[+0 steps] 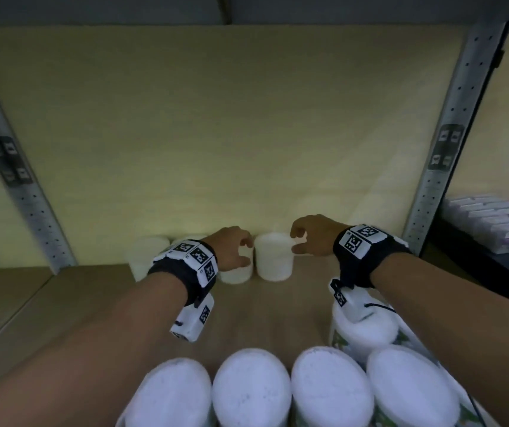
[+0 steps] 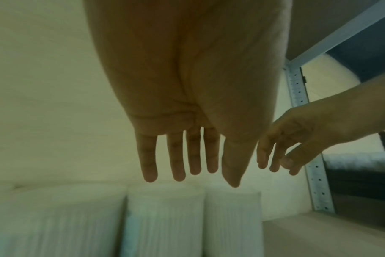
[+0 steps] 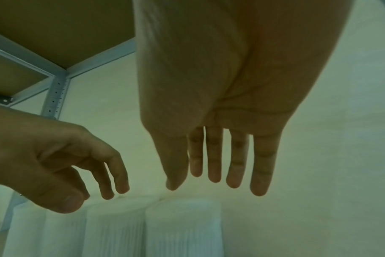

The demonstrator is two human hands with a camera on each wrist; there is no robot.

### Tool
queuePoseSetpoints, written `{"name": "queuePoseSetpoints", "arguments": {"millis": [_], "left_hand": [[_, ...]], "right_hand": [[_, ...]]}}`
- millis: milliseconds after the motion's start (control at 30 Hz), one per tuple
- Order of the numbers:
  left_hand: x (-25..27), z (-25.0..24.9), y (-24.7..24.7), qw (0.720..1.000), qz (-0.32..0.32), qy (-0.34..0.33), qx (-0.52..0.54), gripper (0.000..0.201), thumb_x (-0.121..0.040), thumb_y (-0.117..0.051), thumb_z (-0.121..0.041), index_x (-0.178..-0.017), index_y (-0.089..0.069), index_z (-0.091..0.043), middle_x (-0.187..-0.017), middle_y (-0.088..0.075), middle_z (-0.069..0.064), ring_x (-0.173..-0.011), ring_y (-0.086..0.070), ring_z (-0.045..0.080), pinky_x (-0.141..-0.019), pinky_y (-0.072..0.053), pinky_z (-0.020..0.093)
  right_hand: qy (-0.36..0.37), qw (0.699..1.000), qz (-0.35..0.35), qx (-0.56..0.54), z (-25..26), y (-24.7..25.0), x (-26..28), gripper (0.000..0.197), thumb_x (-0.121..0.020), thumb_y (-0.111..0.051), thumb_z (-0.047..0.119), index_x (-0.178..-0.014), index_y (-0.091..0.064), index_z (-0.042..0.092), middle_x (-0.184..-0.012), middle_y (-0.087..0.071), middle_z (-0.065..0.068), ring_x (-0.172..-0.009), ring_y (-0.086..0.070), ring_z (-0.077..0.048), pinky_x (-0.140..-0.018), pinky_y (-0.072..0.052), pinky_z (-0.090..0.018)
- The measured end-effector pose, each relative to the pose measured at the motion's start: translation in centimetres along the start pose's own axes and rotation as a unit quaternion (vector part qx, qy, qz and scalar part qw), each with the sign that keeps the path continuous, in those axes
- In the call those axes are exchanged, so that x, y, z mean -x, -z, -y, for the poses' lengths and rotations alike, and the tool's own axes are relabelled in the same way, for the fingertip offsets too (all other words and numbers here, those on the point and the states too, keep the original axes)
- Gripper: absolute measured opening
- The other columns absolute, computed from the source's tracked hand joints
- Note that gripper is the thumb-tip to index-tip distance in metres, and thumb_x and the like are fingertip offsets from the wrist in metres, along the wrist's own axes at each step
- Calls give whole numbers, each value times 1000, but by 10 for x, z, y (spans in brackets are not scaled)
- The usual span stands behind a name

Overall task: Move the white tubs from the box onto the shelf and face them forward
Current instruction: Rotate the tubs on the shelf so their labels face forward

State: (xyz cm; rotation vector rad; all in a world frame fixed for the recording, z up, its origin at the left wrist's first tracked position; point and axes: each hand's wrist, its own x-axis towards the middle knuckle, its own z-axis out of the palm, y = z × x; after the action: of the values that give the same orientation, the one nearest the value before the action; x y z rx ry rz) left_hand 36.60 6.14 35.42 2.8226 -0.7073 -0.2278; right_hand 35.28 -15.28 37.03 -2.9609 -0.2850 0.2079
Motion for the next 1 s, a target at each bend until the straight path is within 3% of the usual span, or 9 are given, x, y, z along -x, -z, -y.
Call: {"name": "queuePoseSetpoints", "arguments": {"millis": [200,400,1000], "left_hand": [[-18,39,-6,1000,-2,16,-6,44,-92,-57,-27,-133,-46,-15,-134,-42,7,-121,-46,24,-98,-38,31],[-32,53,-8,1000,3,7,6,47,-91,-60,-33,-133,-49,-17,-137,-44,7,-125,-45,24,-101,-36,31],[-39,57,-10,1000,-12,-6,10,46,-87,-66,-28,-130,-56,-14,-134,-49,9,-124,-49,26,-101,-40,32]], "right_hand": [[-10,1000,10,20,12,-12,-43,42,-91,-60,36,-125,-56,12,-134,-51,-7,-119,-53,-25,-102,-45,-37],[-32,994,55,86,18,-17,-68,59,-89,-60,45,-135,-48,9,-140,-46,-9,-125,-49,-26,-104,-41,-34],[-27,989,55,134,29,-17,-74,51,-90,-63,33,-131,-50,4,-137,-50,-12,-123,-51,-28,-103,-43,-35]]}}
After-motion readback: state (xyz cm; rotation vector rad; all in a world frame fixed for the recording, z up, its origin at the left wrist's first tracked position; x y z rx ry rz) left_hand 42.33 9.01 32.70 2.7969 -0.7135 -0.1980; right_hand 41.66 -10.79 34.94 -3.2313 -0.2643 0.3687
